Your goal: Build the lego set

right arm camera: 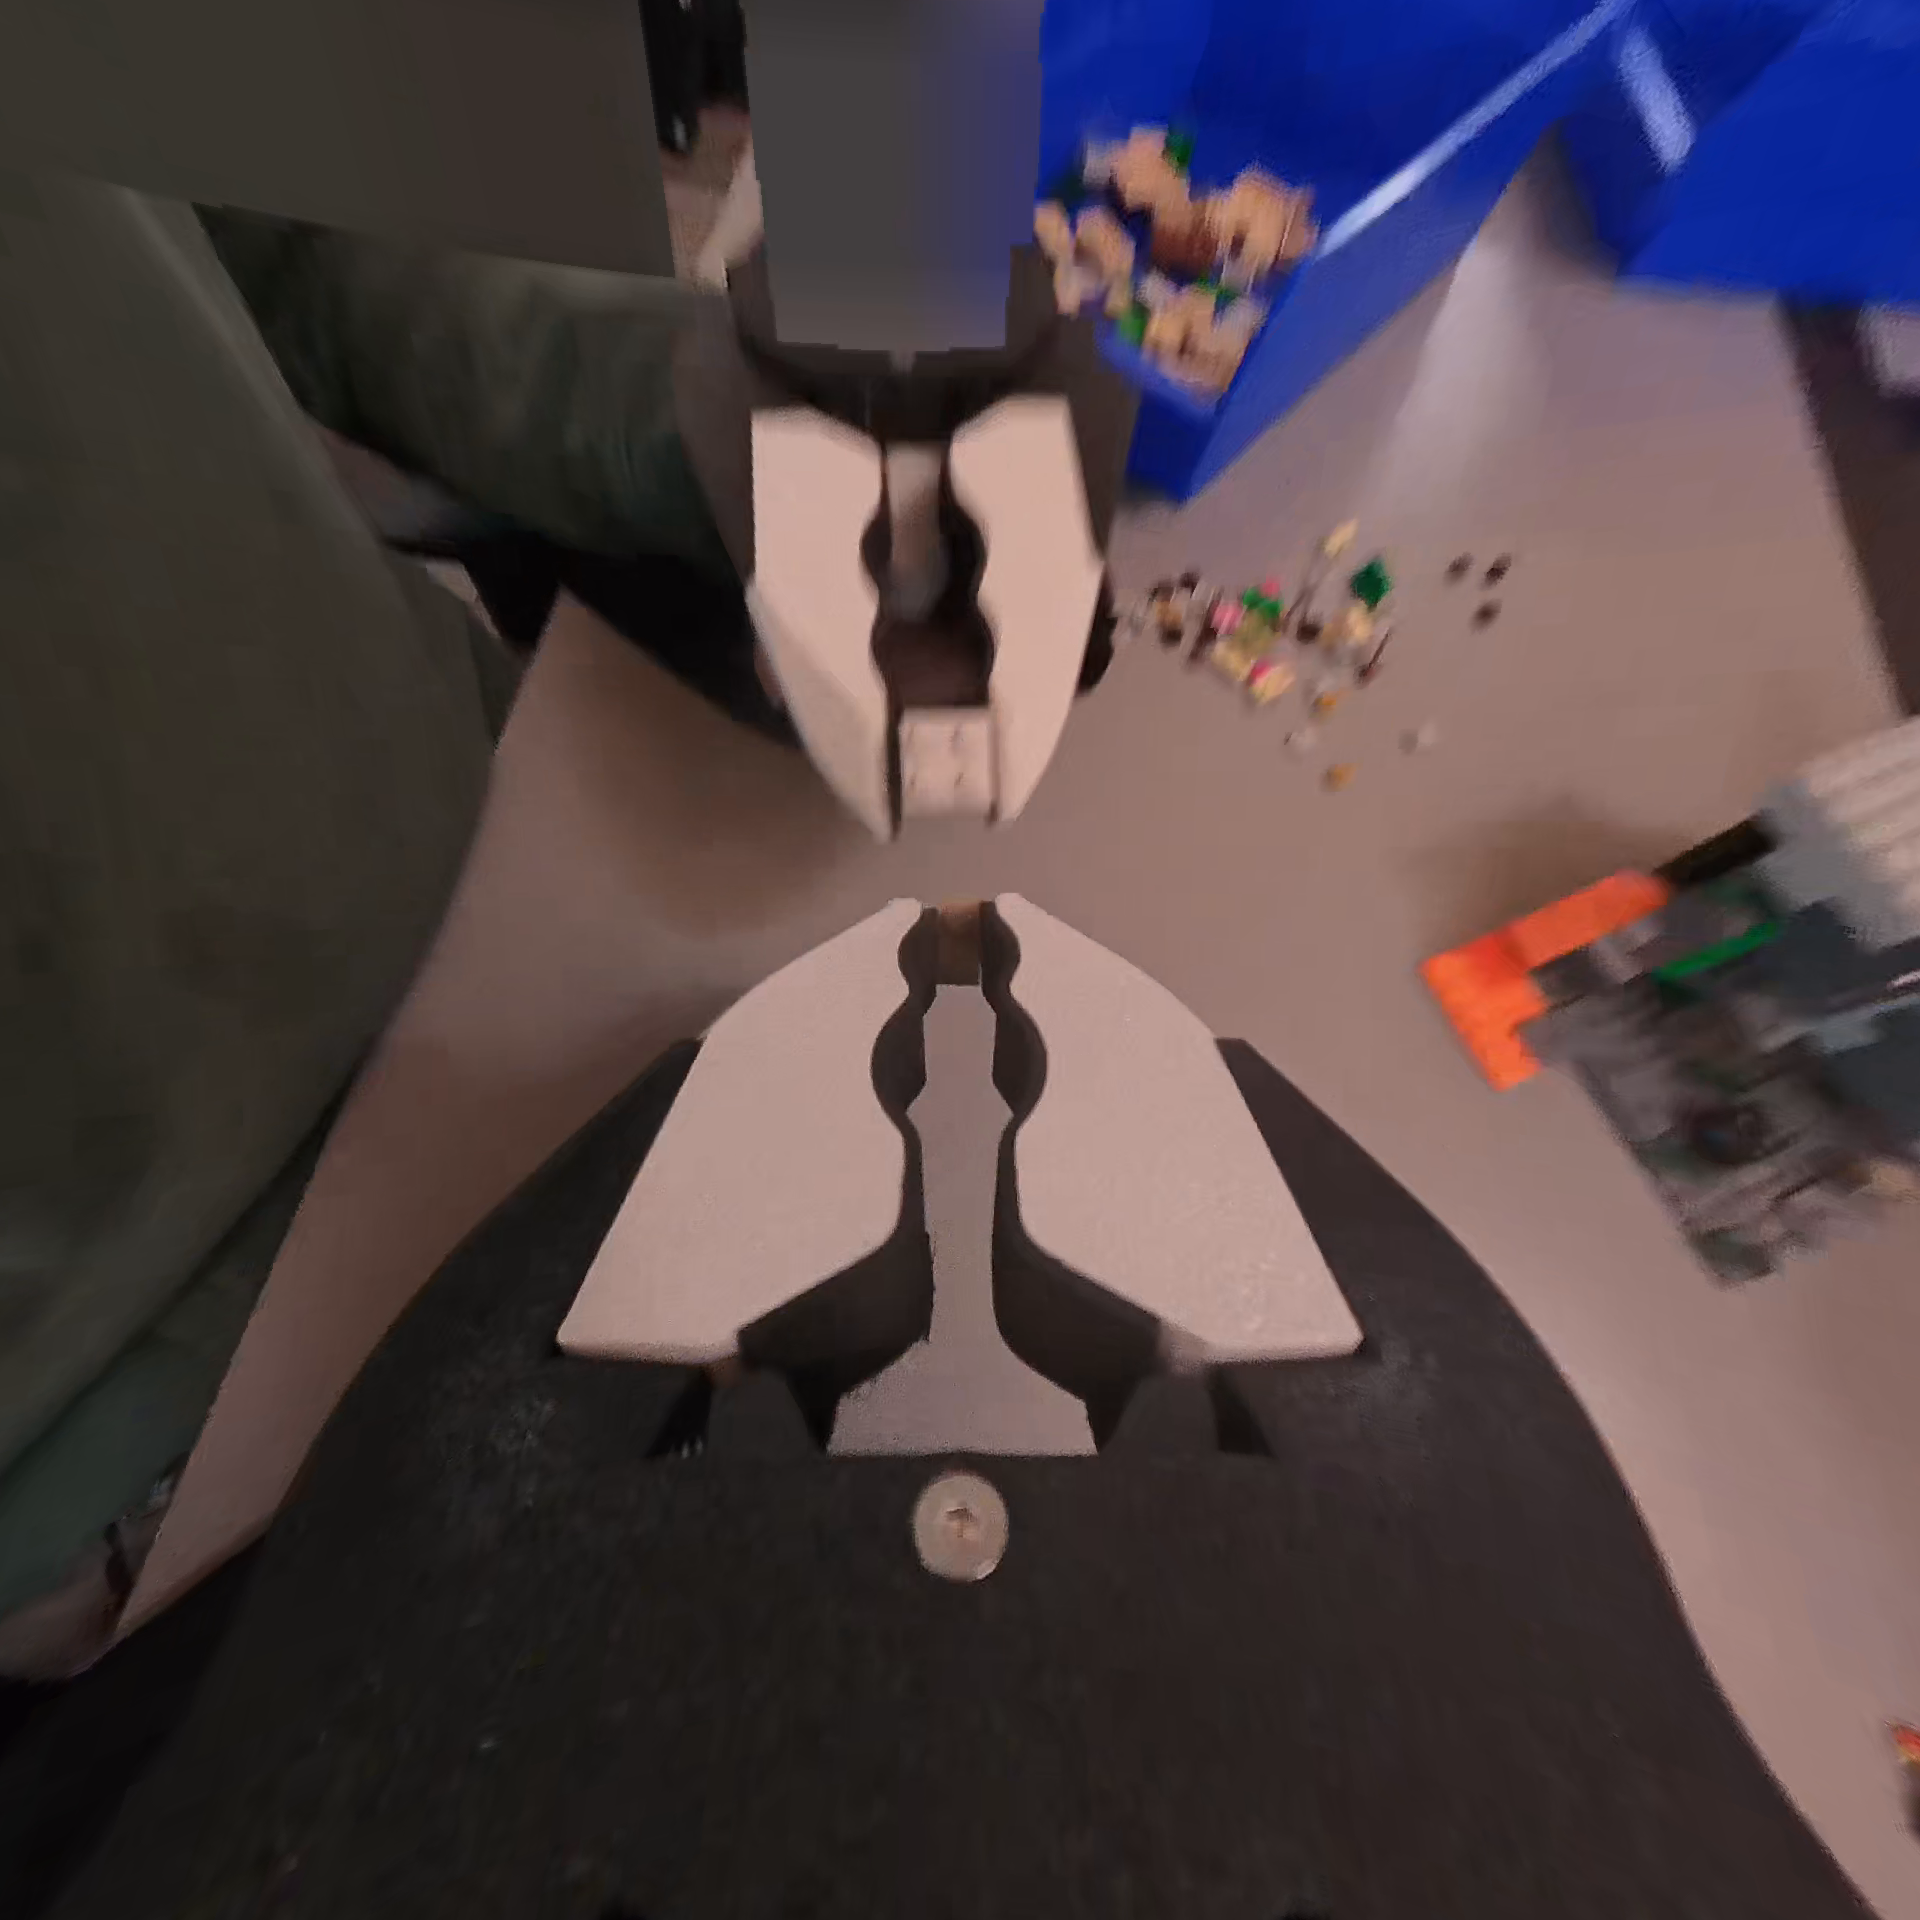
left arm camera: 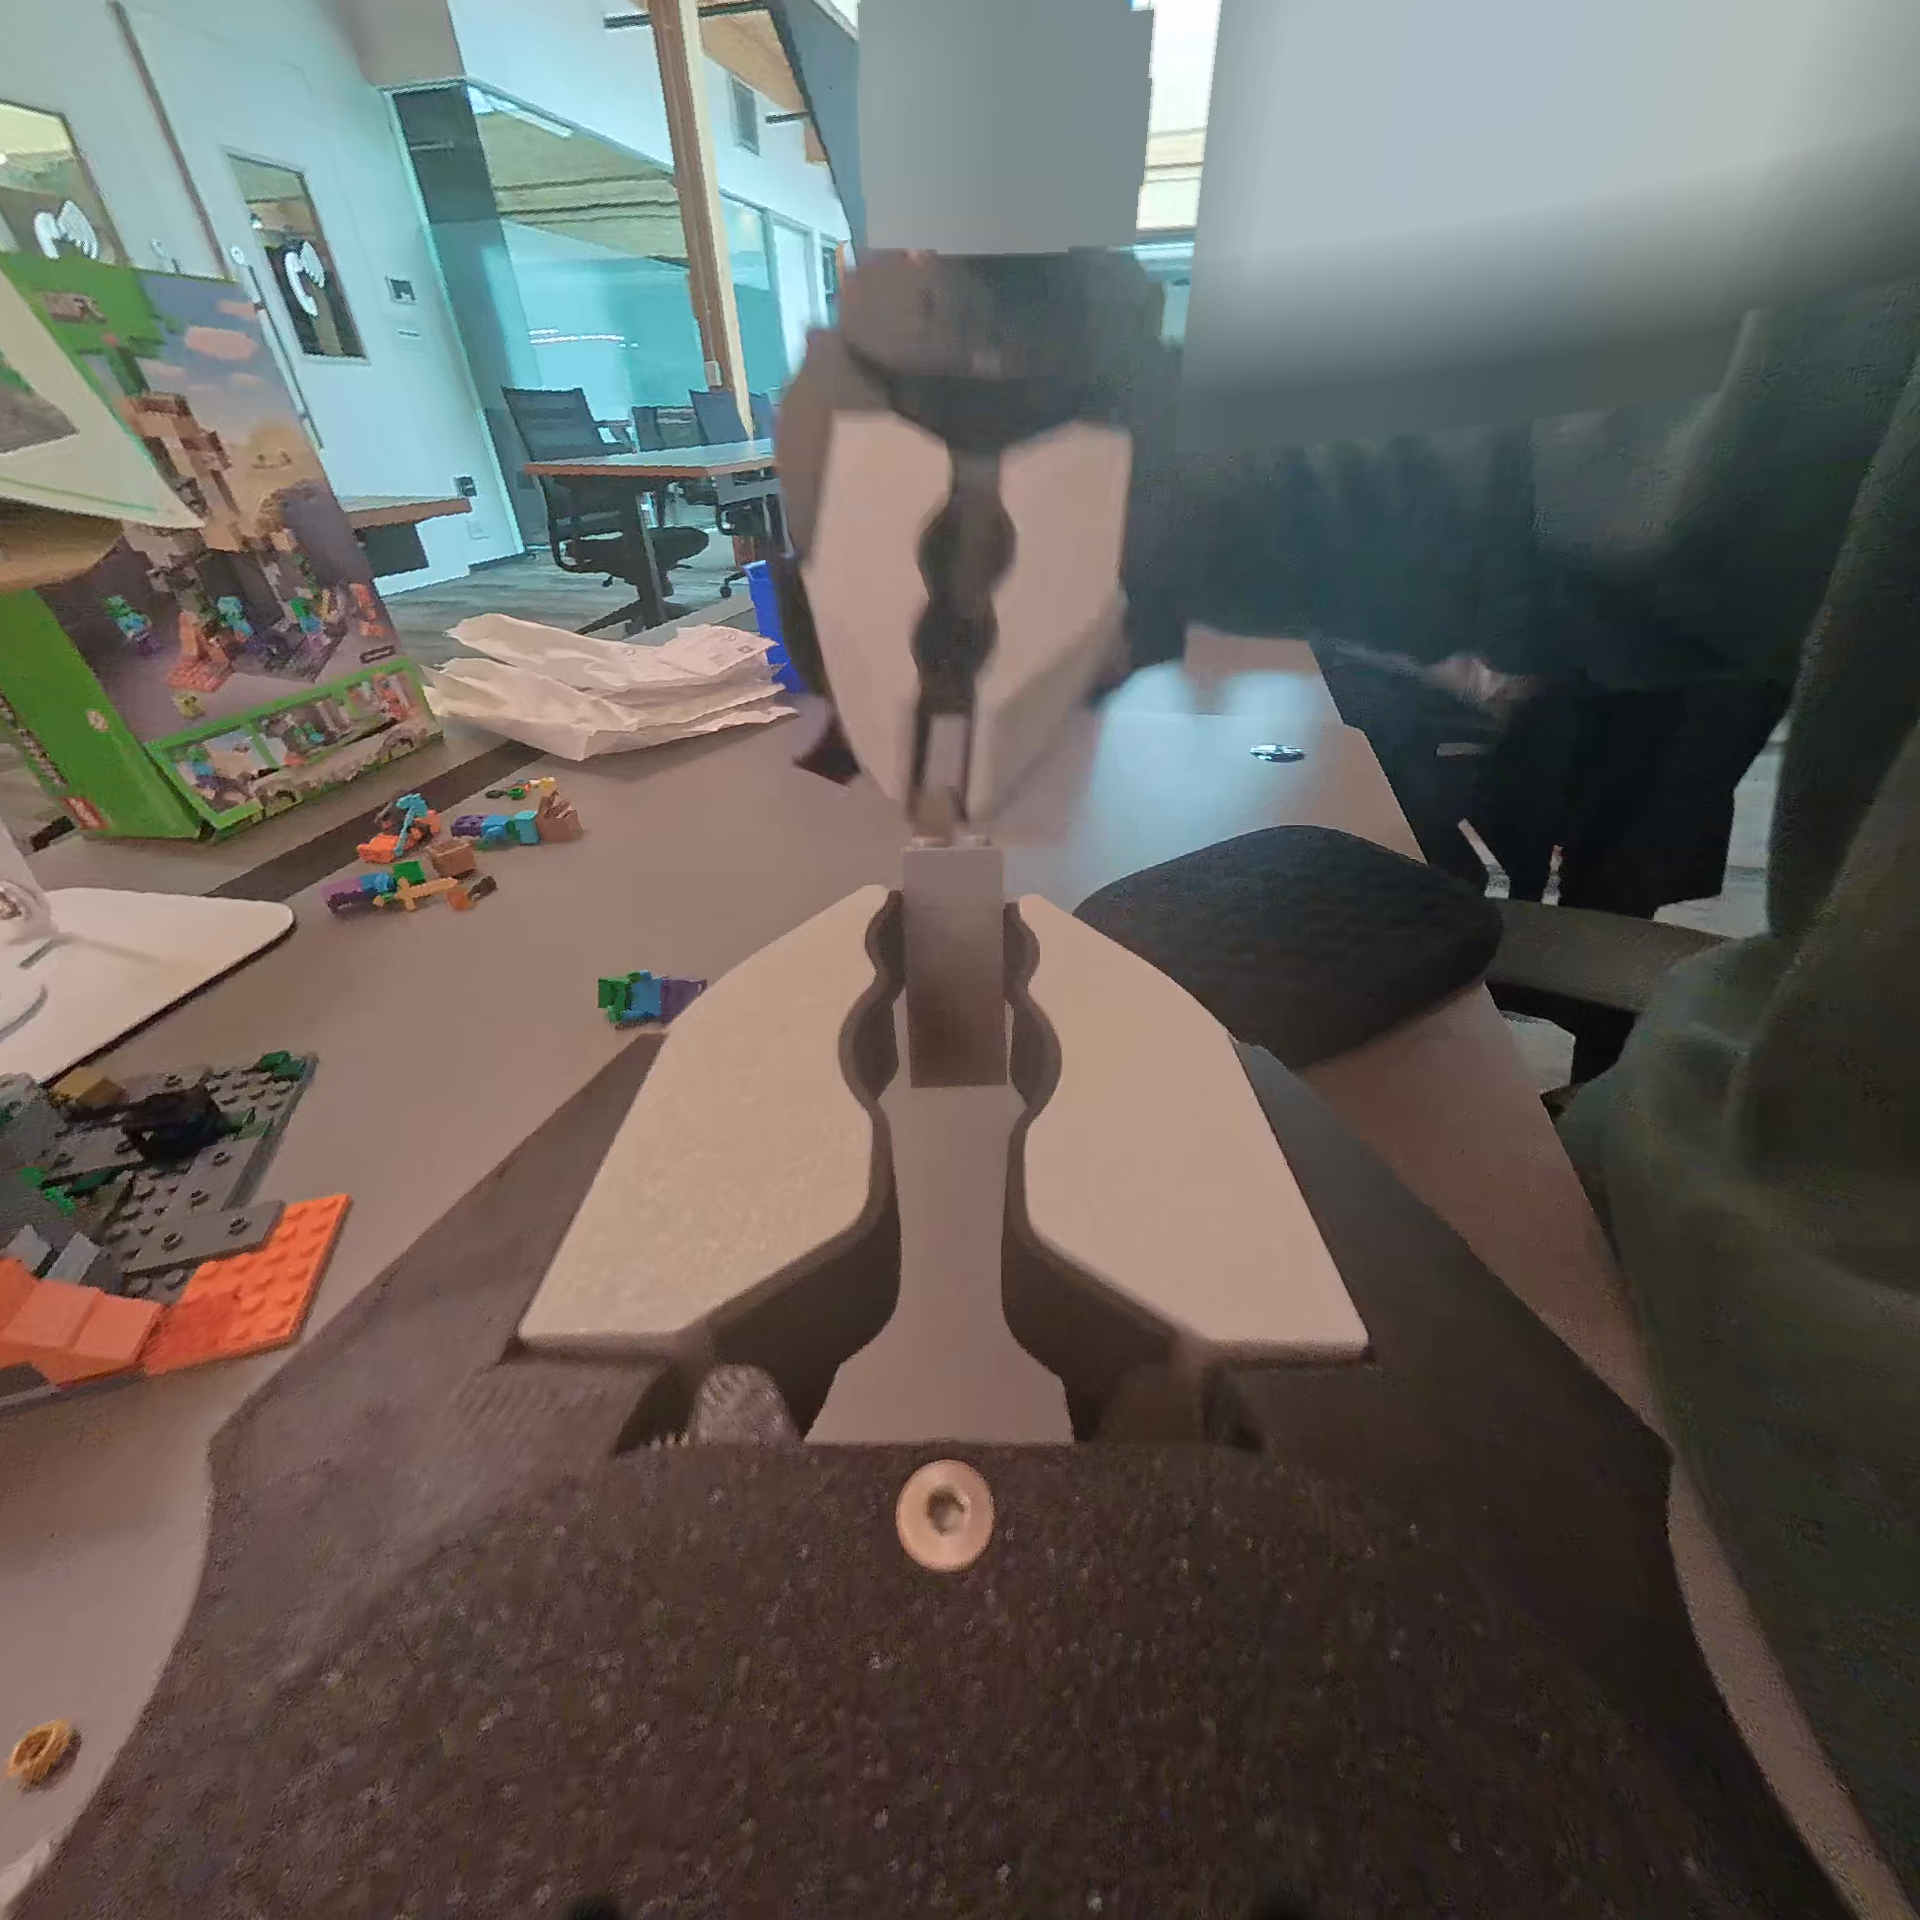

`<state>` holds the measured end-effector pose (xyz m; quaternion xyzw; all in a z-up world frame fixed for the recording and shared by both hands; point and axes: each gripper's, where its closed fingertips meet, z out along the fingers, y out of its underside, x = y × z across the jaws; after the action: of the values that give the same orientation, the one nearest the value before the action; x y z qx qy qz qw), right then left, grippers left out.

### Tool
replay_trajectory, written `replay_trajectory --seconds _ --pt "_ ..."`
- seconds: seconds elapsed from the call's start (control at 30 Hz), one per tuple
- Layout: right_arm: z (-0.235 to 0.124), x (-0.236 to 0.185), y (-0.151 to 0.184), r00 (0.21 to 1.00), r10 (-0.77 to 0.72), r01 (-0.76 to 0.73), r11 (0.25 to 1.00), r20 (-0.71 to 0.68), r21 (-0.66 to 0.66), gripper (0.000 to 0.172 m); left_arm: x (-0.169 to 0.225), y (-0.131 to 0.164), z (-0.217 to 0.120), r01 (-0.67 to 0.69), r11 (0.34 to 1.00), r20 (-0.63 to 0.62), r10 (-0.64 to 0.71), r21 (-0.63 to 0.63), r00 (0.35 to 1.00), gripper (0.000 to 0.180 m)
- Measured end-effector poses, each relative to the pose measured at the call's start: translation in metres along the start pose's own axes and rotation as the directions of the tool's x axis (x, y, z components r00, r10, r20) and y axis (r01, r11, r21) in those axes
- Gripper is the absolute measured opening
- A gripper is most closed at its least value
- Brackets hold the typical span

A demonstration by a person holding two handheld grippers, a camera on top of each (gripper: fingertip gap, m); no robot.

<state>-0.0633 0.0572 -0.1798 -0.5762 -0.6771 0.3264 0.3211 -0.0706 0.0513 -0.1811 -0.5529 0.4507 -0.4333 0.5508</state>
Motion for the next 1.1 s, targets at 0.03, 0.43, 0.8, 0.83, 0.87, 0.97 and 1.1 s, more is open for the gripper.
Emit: replay_trajectory --seconds 0.03,0.43,0.8,0.83,0.87,0.97,1.1 --pt "-0.006 0.002 -0.014 1.0 -0.016 0.016 0.999 -0.002 0.029 0.007 0.003 -0.001 0.0 -0.013 1.0 -0.009 0.013 0.001 1.0 0.017" --pt "0.006 -0.009 -0.027 0.995 -0.021 0.017 0.999 0.1 0.032 0.007 0.009 0.001 0.001 -0.059 0.998 -0.02 0.059 -0.021 0.998 0.017" --pt "0.007 -0.013 -0.03 0.993 -0.034 0.027 0.997 0.111 0.066 0.007 0.012 -0.004 -0.001 -0.06 0.998 -0.025 0.06 -0.008 0.998 0.017" --pt "0.008 -0.013 -0.029 0.994 -0.035 0.029 0.997 0.103 0.066 0.007 0.011 -0.003 -0.001 -0.058 0.998 -0.022 0.058 -0.009 0.998 0.017" --pt "0.008 -0.012 -0.029 0.995 -0.034 0.027 0.997 0.096 0.072 0.007 0.011 -0.003 -0.001 -0.054 0.998 -0.021 0.054 -0.01 0.998 0.017" --pt "0.009 -0.013 -0.03 0.996 -0.012 0.001 0.994 0.094 0.113 0.008 0.011 -0.004 -0.001 -0.054 0.999 -0.017 0.054 -0.007 0.998 0.016" --pt "0.008 -0.013 -0.029 0.995 0.007 -0.021 0.99 0.099 0.143 0.008 0.011 -0.006 -0.002 -0.049 0.999 -0.015 0.049 0.007 0.999 0.016"
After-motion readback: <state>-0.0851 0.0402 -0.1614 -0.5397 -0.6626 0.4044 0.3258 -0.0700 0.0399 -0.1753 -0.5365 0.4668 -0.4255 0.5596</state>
